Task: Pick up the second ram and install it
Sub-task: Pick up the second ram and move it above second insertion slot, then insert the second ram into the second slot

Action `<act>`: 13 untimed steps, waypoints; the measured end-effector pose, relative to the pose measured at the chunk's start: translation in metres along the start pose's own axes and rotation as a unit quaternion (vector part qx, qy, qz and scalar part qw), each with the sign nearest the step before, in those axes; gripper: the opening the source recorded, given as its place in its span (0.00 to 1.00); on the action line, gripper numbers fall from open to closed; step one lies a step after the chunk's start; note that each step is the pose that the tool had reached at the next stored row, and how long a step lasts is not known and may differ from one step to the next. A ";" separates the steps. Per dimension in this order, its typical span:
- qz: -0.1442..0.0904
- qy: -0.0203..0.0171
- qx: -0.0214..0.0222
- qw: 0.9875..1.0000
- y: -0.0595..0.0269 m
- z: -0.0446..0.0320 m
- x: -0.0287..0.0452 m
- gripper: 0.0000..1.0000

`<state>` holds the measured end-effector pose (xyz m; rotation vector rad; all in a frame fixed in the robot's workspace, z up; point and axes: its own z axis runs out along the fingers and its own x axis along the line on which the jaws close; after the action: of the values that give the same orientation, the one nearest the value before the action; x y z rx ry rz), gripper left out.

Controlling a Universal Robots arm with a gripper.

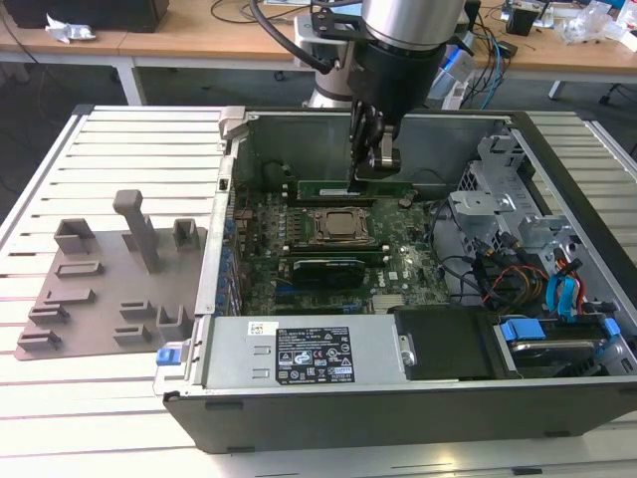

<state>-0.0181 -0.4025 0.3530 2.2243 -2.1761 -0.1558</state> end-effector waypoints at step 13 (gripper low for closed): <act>0.004 -0.001 0.000 1.000 -0.0011 0.0021 -0.0004 0.13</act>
<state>-0.0172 -0.4020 0.3508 2.2155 -2.1861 -0.1567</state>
